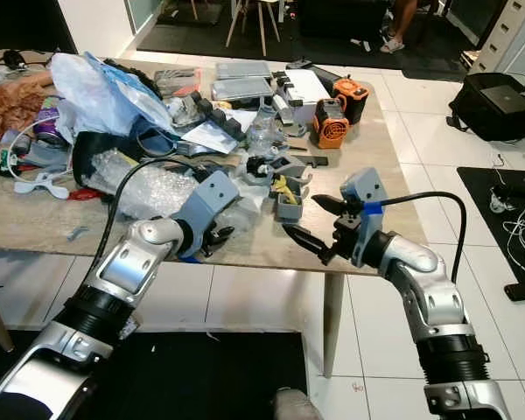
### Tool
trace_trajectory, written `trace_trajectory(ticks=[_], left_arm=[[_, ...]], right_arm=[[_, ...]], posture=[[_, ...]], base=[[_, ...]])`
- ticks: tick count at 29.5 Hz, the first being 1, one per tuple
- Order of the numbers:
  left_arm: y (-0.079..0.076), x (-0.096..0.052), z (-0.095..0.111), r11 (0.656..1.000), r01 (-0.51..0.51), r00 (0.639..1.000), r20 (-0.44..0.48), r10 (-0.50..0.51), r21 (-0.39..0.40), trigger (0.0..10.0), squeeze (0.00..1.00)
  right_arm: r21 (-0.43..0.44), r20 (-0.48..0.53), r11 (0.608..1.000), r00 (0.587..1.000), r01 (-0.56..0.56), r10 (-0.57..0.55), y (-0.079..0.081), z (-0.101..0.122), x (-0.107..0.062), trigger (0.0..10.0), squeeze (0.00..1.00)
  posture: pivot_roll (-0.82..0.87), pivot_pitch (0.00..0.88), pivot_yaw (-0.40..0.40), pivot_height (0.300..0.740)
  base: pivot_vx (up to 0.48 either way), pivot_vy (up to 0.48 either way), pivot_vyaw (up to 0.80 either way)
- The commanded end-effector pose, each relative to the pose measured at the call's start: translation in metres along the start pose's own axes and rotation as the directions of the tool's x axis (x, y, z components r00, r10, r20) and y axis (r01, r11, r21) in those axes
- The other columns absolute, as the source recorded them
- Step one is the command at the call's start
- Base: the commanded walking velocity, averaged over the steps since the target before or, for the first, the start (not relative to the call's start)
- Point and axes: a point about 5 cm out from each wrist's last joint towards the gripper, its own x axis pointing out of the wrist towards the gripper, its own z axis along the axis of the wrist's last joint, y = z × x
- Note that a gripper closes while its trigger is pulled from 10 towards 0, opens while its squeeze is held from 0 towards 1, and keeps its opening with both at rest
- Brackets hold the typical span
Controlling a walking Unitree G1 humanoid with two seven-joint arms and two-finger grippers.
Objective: Picking trash to rubbish bin
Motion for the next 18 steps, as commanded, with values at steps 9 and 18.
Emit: trace_trajectory(ticks=[9, 18], left_arm=[[-0.0013, 0.0021, -0.0015, 1.0, 0.005, 1.0, -0.017, -0.005, -0.019, 0.0, 0.0], [0.0049, -0.0047, 0.0071, 0.998, 0.008, 0.998, 0.067, -0.004, -0.057, 6.4, 0.0]], right_arm=[[-0.007, -0.053, 0.997, 0.996, -0.074, 0.074, 0.0095, -0.0056, -0.0025, 10.0, 0.0], [-0.004, -0.056, 0.997, 0.995, -0.079, 0.079, 0.0097, -0.0059, -0.003, 10.0, 0.0]], posture=[[-0.1, 0.0, -0.013, 0.74], [-0.1, 0.0, -0.014, 0.74]], base=[[0.0, 0.0, 0.0], [0.0, 0.0, 0.0]])
